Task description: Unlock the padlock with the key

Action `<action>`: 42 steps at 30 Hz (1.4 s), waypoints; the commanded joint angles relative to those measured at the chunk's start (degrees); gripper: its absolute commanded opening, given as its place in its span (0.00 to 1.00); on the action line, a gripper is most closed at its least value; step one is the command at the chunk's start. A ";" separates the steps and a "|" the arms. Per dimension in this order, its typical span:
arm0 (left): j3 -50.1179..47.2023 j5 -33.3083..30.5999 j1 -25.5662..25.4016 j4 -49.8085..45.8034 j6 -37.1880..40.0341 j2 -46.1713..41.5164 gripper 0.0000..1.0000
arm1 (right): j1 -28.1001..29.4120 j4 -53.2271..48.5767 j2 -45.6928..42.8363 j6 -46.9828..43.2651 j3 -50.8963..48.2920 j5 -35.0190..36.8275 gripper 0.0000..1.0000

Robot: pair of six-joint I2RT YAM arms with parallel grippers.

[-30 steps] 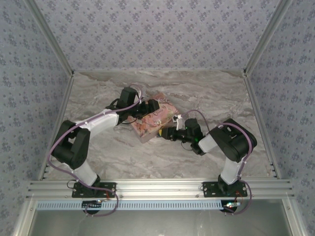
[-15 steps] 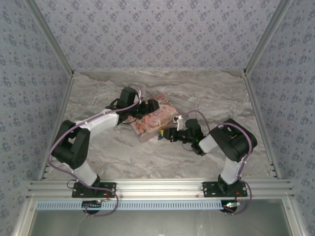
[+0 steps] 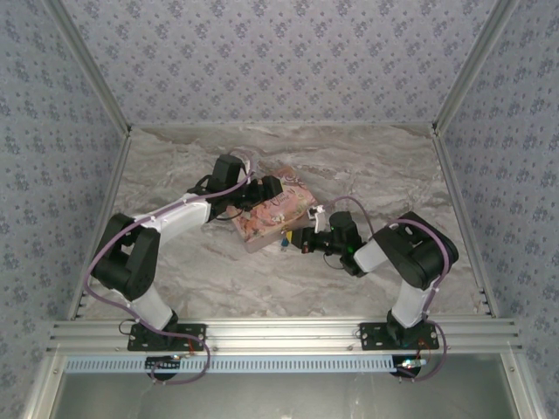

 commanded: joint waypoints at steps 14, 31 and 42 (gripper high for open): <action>-0.43 -0.02 -0.30 -0.64 -0.02 1.46 0.82 | 0.49 2.11 -4.04 4.03 0.27 5.49 0.02; -2.22 -2.88 -0.45 0.23 -2.34 0.05 0.83 | 0.64 1.72 -3.11 0.59 -0.88 5.19 0.30; -2.35 -2.49 -0.52 0.94 -2.45 0.23 0.83 | 0.14 2.58 0.01 0.91 1.65 2.25 0.61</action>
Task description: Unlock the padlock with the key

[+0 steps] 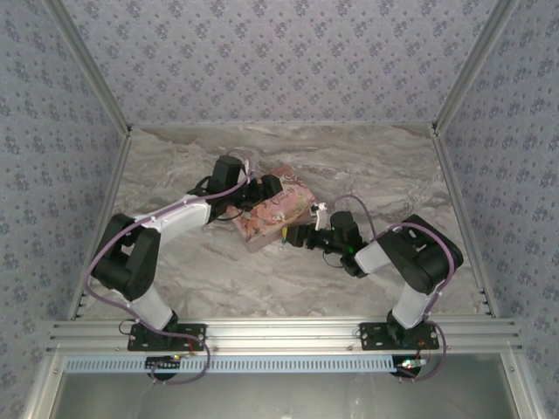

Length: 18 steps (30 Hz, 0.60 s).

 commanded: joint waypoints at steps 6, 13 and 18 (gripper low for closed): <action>-1.44 -0.91 -0.46 -1.15 0.14 0.60 0.83 | -0.21 3.27 4.32 0.32 3.18 -2.65 0.61; -1.49 -0.88 -0.48 -1.03 0.00 0.60 0.83 | 0.23 4.17 6.37 1.06 5.21 -5.02 0.58; -1.40 -0.89 -0.46 -1.11 0.10 0.56 0.83 | 0.33 5.29 7.02 1.63 5.17 -6.16 0.55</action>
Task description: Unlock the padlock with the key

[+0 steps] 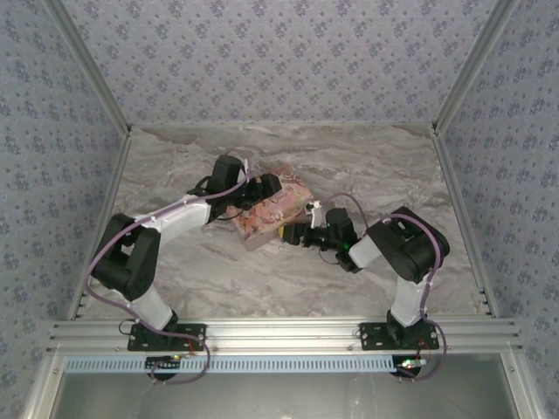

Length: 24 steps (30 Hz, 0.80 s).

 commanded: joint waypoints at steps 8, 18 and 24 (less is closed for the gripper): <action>-1.28 0.55 -0.47 -1.85 -0.02 0.45 0.83 | 0.38 4.33 0.53 0.74 0.65 -2.99 0.42; -1.28 0.46 -0.47 -2.16 0.27 0.43 0.83 | 0.00 4.28 0.46 0.52 -0.21 -2.98 0.32; -1.28 0.38 -0.50 -2.29 0.31 0.43 0.83 | -0.30 4.75 -0.08 0.27 -1.15 -3.37 0.33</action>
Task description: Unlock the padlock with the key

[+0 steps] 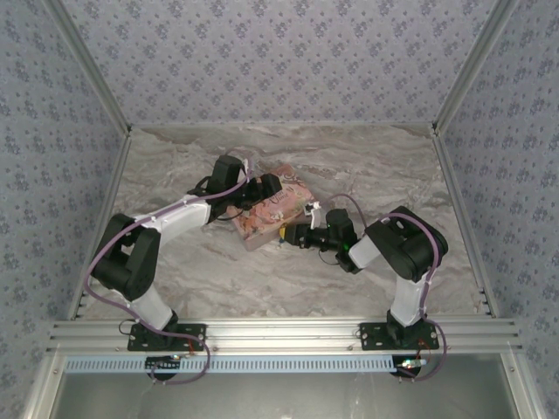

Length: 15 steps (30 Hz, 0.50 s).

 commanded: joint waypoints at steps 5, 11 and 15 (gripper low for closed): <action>-1.28 0.31 -0.49 -2.29 0.26 0.43 0.83 | -0.37 2.68 -1.40 -1.26 -1.62 -1.43 0.29; -1.42 0.29 -0.50 -2.31 0.27 0.26 0.83 | -0.39 2.41 -1.51 -1.44 -1.69 -1.21 0.17; -1.37 0.22 -0.50 -2.29 0.26 0.25 0.83 | -0.29 1.95 -1.29 -1.16 -1.17 -0.82 0.10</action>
